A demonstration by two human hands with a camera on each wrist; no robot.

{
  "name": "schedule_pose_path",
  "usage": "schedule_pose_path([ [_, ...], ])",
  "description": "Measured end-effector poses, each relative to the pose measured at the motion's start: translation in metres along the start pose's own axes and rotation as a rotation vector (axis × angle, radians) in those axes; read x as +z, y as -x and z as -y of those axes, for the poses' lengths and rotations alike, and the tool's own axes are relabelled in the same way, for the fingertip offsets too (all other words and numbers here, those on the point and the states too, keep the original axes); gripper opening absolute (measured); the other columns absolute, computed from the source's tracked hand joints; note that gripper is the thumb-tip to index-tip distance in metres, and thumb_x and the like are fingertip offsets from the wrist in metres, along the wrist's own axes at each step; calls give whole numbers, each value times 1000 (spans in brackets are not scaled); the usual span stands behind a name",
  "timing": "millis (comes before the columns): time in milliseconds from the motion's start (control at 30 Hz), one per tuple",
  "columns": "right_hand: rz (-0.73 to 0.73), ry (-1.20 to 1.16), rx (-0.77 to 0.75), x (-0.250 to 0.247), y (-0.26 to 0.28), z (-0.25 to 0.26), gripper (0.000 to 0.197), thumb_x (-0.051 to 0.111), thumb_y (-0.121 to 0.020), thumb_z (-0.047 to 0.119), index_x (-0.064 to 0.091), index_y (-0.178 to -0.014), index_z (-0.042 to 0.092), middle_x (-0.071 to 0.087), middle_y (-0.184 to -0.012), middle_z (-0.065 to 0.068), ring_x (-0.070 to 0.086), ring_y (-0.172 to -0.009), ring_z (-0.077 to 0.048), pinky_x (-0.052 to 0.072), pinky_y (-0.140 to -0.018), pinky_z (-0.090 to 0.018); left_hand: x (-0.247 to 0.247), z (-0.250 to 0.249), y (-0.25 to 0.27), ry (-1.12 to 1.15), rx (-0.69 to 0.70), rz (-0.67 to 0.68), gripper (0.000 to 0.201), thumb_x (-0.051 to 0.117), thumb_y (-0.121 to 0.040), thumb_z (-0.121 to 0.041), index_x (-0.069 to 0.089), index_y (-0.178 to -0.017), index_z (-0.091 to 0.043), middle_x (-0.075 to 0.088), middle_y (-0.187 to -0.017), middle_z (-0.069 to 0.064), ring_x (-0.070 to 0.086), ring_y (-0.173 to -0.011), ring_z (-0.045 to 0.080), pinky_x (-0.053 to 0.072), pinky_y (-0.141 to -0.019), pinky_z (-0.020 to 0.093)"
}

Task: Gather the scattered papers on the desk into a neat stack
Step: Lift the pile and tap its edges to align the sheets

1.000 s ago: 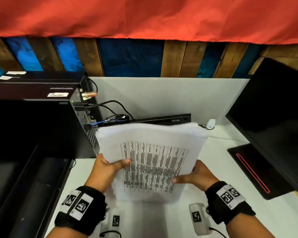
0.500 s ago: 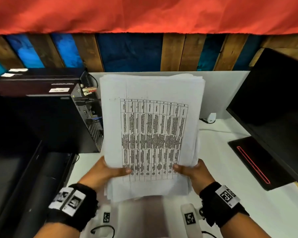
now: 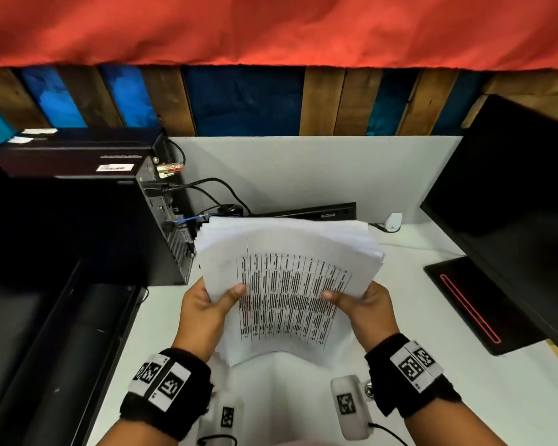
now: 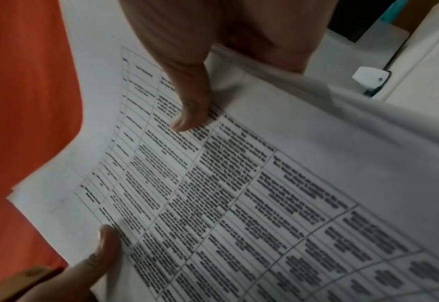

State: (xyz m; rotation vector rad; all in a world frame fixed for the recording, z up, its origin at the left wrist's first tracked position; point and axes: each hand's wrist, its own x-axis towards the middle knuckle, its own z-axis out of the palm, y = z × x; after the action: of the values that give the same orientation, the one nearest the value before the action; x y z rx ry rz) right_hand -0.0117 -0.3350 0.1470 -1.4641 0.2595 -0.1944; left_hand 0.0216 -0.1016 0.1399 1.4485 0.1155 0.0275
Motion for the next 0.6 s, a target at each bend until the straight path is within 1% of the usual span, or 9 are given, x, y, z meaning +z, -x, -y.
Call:
schedule_pose_path([
  [133, -26, -51, -147, 6, 2, 26, 30, 73, -73, -7, 72, -88, 18, 77, -80, 10, 73, -79, -5, 55, -67, -15, 4, -23, 1, 45, 139, 12, 33, 64, -82, 5, 64, -113, -7, 76, -102, -2, 72, -92, 12, 58, -79, 22],
  [200, -32, -43, -197, 6, 3, 34, 34, 75, -72, -5, 69, -94, 21, 77, -86, 11, 72, -83, -5, 55, -70, -15, 3, -30, -1, 61, 183, 29, 38, 68, -77, -1, 63, -113, -10, 76, -103, -2, 72, -93, 12, 58, -78, 24],
  [300, -110, 34, -281, 7, 3, 36, 67, 81, -66, -1, 54, -117, 33, 70, -104, 15, 66, -96, -3, 51, -75, -13, 3, -33, 0, 26, 229, 40, 55, 83, -67, -16, 59, -116, -15, 72, -110, 5, 70, -100, 17, 57, -80, 25],
  [367, -170, 136, -405, 10, 7, 36, 94, 85, -65, 5, 34, -132, 47, 56, -122, 9, 56, -111, -4, 49, -85, -13, 6, -37, 2, 9, 260, 23, 56, 86, -65, -23, 56, -113, -25, 69, -104, -6, 68, -95, 9, 55, -77, 20],
  [400, -187, 223, -494, 11, 9, 36, 98, 85, -66, 9, 29, -136, 48, 49, -127, 4, 50, -119, -3, 45, -94, -14, 9, -41, 4, 17, 285, 8, 54, 85, -67, -24, 55, -112, -27, 67, -99, -11, 67, -91, 6, 55, -74, 18],
  [433, -198, 338, -587, 14, 13, 37, 94, 84, -69, 13, 31, -139, 45, 43, -131, 0, 43, -124, 0, 38, -101, -12, 13, -44, 6, 27, 320, -12, 52, 83, -69, -26, 54, -113, -25, 66, -95, -12, 67, -88, 5, 54, -73, 16],
  [500, -211, 555, -698, 20, 19, 41, 69, 80, -75, 20, 48, -134, 35, 35, -135, -3, 35, -127, 3, 27, -104, -5, 22, -53, 10, 38, 401, -88, 49, 77, -73, -32, 54, -113, -16, 67, -91, -7, 66, -84, 5, 52, -73, 14],
  [567, -228, 649, -694, 24, 23, 42, 44, 76, -79, 26, 62, -120, 32, 31, -138, 0, 34, -125, 3, 27, -101, -3, 30, -59, 11, 37, 441, -195, 37, 76, -79, -28, 57, -105, -9, 64, -84, -8, 63, -76, 1, 49, -71, 12],
  [600, -249, 647, -669, 24, 23, 41, 37, 76, -78, 29, 65, -114, 30, 30, -138, 2, 33, -123, 6, 29, -99, -1, 33, -61, 10, 38, 437, -239, 27, 74, -81, -22, 58, -100, -9, 63, -81, -7, 63, -75, 3, 48, -71, 13],
])
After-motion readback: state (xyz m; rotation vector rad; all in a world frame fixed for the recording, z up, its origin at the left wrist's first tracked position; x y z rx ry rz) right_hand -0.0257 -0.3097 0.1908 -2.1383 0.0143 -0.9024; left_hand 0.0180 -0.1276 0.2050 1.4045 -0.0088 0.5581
